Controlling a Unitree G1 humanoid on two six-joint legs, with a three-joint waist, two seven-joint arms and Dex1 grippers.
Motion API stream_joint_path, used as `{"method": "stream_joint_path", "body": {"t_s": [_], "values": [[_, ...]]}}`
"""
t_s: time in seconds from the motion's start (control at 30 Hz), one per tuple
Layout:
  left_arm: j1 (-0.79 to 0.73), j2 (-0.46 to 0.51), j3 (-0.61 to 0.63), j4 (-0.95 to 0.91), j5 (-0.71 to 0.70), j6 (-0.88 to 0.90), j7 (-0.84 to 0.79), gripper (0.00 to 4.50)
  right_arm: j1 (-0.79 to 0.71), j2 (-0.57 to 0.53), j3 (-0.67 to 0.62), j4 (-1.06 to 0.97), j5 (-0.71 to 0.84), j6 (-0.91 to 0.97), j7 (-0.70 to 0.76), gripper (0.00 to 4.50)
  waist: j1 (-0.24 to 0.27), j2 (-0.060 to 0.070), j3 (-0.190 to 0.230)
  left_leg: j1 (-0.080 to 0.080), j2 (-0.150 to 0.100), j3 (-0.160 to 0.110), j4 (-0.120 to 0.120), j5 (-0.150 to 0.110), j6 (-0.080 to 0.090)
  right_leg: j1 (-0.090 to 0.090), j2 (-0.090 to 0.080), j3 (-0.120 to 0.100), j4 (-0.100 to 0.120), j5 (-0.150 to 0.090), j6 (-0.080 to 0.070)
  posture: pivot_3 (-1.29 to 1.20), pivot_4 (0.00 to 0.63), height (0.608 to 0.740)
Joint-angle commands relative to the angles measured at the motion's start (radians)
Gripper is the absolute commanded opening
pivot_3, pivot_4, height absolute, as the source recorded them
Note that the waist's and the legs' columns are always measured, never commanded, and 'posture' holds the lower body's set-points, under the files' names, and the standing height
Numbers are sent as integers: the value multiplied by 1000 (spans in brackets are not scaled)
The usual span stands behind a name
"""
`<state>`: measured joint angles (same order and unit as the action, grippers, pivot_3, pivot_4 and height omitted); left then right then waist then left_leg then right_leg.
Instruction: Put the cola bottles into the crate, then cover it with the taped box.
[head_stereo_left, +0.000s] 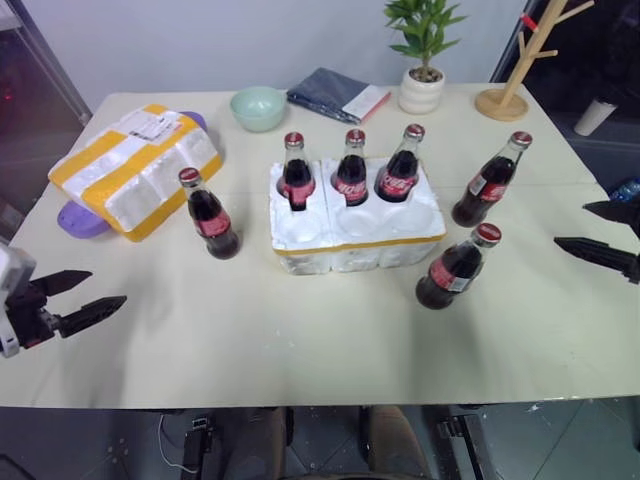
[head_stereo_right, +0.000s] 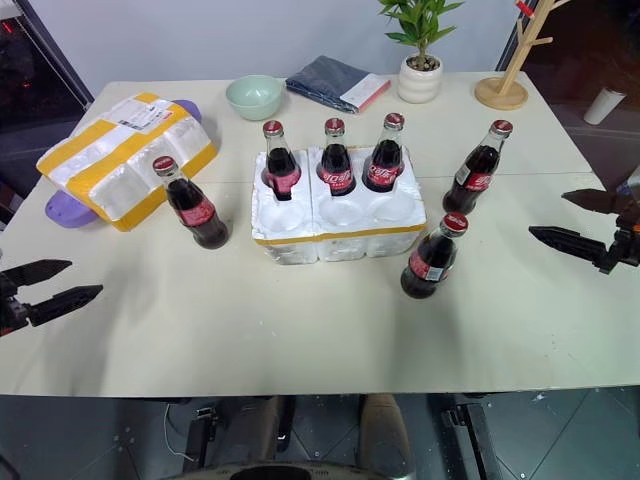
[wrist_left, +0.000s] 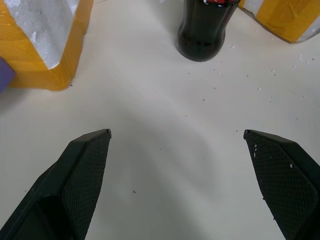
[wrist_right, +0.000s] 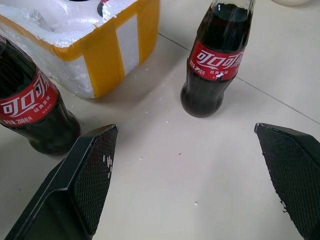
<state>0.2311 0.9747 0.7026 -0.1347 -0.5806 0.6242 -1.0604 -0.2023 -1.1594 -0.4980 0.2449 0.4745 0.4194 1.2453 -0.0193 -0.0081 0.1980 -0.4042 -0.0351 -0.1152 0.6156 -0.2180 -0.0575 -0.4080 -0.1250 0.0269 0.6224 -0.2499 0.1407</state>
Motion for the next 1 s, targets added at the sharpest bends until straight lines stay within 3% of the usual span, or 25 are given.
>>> {"method": "stream_joint_path", "body": {"t_s": [0.03, 0.7, 0.83, 1.0], "values": [[-14, 0, 20, -8, -12, -5, 3, 4459, -14, -8, -22, -1, 2, -15, -7, 4500, 0, 0, 0, 0, 0, 0, 0, 0, 0, 0, 0, 0, 0, 0, 0, 0, 150, 739], [-122, -42, -30, -23, -55, 19, 55, 4459, -15, -20, -27, 2, -1, -5, -40, 4500, 0, 0, 0, 0, 0, 0, 0, 0, 0, 0, 0, 0, 0, 0, 0, 0, 150, 739], [-210, -73, -57, -25, -102, 44, 93, 4459, -83, -64, -29, 3, 42, 57, -7, 4500, 0, 0, 0, 0, 0, 0, 1, 0, 0, 0, 0, 0, 2, 0, 0, 0, 150, 739], [-340, -97, -193, 28, -50, 0, 120, 4459, -266, -132, 37, -49, 167, 244, 70, 4500, 0, 1, 0, 1, 0, 0, 1, 0, 0, 0, 0, 0, 4, 1, 2, 0, 150, 739]]}}
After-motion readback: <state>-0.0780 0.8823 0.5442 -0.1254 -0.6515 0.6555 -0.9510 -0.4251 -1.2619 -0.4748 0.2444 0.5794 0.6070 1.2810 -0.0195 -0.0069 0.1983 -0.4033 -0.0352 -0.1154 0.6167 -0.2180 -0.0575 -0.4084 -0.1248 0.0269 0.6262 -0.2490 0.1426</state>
